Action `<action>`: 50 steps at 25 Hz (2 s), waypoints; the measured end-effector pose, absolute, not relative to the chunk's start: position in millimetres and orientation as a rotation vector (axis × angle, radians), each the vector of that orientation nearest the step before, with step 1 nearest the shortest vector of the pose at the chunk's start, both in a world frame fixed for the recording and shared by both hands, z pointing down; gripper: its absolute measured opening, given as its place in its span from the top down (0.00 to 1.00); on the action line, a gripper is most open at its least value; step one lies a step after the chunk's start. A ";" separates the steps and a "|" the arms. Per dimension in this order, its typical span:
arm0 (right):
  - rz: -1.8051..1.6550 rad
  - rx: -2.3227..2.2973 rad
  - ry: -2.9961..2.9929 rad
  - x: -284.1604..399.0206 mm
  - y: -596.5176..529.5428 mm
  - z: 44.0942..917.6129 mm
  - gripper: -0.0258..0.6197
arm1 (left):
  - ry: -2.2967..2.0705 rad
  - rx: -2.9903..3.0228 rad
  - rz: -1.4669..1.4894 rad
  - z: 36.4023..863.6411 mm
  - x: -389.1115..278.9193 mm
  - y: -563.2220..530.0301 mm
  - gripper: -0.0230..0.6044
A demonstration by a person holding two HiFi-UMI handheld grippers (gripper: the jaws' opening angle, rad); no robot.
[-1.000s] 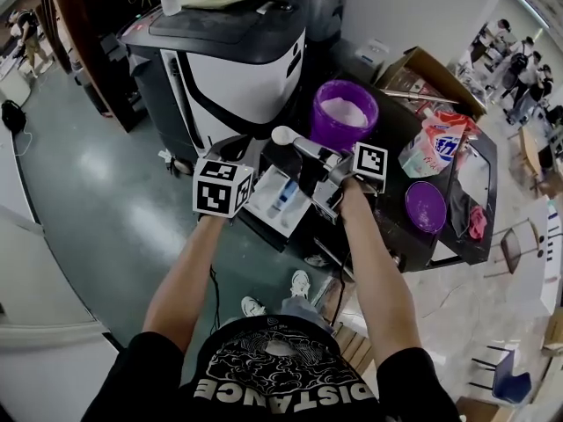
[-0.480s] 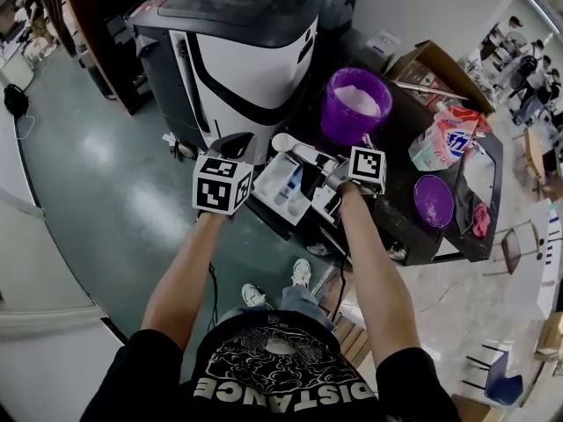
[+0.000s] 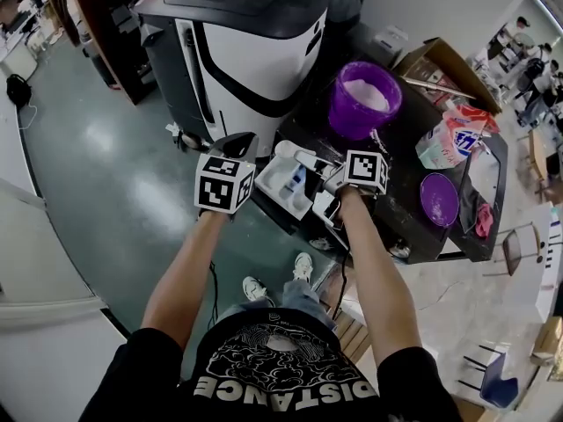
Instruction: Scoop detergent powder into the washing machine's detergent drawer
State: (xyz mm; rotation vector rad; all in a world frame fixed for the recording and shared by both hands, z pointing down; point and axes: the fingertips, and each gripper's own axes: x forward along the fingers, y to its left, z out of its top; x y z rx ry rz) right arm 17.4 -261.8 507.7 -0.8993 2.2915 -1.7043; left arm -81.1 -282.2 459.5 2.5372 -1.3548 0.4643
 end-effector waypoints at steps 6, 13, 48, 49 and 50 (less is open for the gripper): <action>-1.690 -1.015 2.406 15.3 -257.3 526.8 0.90 | -1.354 2.521 0.476 468.1 -86.3 -278.8 0.96; -1.667 -1.104 2.537 7.3 -253.0 539.8 0.90 | -1.348 2.513 0.492 473.9 -88.5 -276.3 0.96; -0.769 -1.524 3.555 -2.8 -254.5 570.7 0.91 | -1.367 2.481 0.486 478.6 -104.1 -266.7 0.96; -0.720 -1.522 3.587 -3.2 -254.2 571.5 0.91 | -1.368 2.481 0.485 478.5 -104.4 -266.8 0.96; -0.677 -1.518 3.615 -3.5 -253.6 572.4 0.91 | -1.368 2.481 0.484 478.6 -104.5 -266.8 0.96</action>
